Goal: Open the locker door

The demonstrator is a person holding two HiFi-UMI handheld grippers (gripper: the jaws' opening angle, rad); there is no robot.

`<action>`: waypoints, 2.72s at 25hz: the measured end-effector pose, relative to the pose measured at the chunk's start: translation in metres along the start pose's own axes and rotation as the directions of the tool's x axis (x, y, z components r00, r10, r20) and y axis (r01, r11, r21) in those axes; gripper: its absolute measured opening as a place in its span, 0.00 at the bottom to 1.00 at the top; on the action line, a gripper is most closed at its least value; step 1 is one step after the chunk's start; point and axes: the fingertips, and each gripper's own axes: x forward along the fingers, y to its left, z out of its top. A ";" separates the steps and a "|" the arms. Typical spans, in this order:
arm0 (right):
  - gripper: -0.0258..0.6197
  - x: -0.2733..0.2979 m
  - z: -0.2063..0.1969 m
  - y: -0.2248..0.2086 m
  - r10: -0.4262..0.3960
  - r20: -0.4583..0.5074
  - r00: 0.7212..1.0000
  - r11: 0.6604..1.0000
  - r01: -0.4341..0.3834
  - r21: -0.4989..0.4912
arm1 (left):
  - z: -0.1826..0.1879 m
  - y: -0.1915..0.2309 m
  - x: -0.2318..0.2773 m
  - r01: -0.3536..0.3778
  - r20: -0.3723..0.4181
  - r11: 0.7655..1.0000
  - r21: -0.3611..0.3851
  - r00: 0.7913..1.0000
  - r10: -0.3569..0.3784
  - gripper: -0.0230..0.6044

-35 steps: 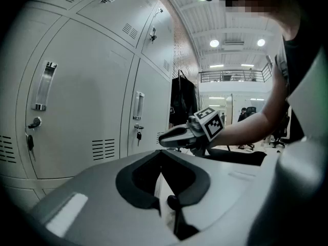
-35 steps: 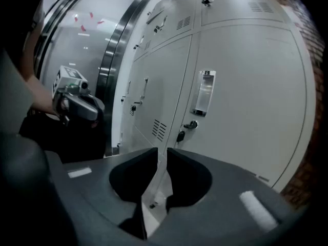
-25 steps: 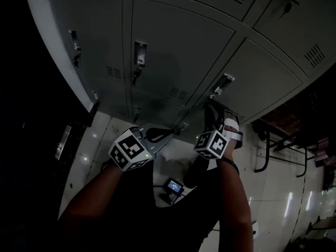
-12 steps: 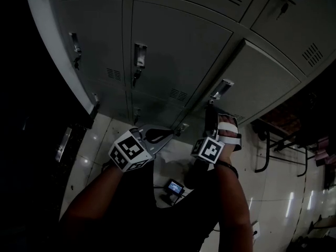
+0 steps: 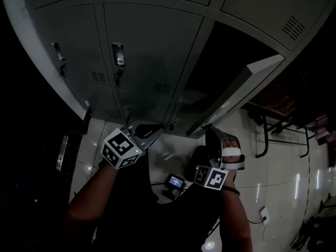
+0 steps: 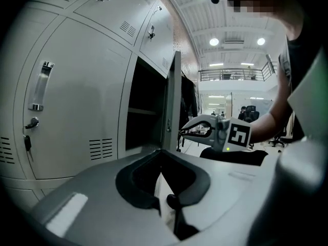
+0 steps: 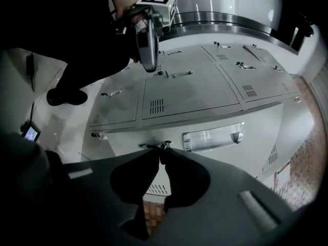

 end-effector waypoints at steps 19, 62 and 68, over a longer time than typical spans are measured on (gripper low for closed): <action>0.09 -0.082 -0.135 0.005 -0.045 -0.245 0.969 0.998 0.052 0.024 | 0.001 -0.022 0.024 0.049 -0.031 0.998 0.031 0.998 -0.048 0.05; 0.04 -0.077 -0.025 0.016 0.127 0.497 0.859 0.276 -0.511 0.814 | -0.003 -0.038 0.025 0.099 -0.058 0.994 0.044 0.994 -0.096 0.06; 0.04 -0.077 -0.026 0.015 0.138 0.489 0.861 0.290 -0.507 0.812 | -0.001 -0.038 0.023 0.100 -0.052 0.994 0.040 0.994 -0.098 0.05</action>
